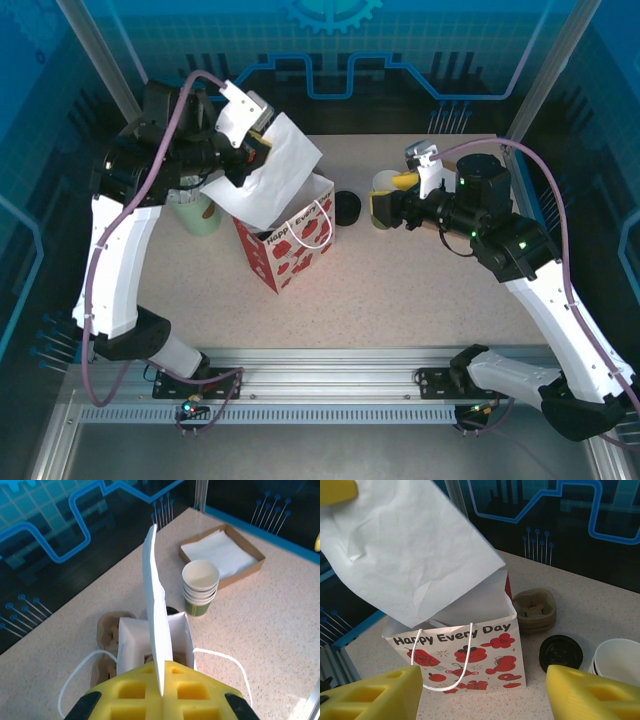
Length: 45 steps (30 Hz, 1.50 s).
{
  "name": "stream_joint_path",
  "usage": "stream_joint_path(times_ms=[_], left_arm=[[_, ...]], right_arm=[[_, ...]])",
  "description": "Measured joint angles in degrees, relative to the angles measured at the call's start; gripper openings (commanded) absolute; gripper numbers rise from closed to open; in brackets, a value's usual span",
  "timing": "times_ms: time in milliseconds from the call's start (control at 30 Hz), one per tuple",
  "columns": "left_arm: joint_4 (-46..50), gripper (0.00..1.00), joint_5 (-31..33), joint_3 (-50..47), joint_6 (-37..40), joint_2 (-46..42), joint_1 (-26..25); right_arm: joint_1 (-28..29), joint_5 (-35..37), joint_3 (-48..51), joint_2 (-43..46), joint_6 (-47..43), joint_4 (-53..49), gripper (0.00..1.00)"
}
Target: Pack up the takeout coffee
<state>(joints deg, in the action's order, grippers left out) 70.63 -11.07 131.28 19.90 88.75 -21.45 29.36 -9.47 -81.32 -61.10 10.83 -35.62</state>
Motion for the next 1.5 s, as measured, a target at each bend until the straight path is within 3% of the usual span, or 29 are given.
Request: stream_joint_path(times_ms=[567, 1167, 1267, 1500], left_arm=[[2.0, 0.0, 1.9, -7.3, 0.0, 4.5, 0.3], [1.1, 0.0, 2.7, -3.6, -5.9, 17.2, 0.3], [1.4, 0.03, 2.7, -3.4, -6.5, 18.1, 0.2], [2.7, 0.3, 1.7, -5.8, -8.1, 18.3, -0.5]], right_arm=[[0.0, 0.4, 0.4, 0.0, 0.0, 0.0, 0.68], [-0.1, 0.4, 1.0, -0.8, 0.0, 0.0, 0.69], [-0.1, 0.4, 1.0, -1.0, 0.0, 0.0, 0.69], [-0.1, 0.4, 2.0, -1.6, -0.2, 0.0, 0.7]])
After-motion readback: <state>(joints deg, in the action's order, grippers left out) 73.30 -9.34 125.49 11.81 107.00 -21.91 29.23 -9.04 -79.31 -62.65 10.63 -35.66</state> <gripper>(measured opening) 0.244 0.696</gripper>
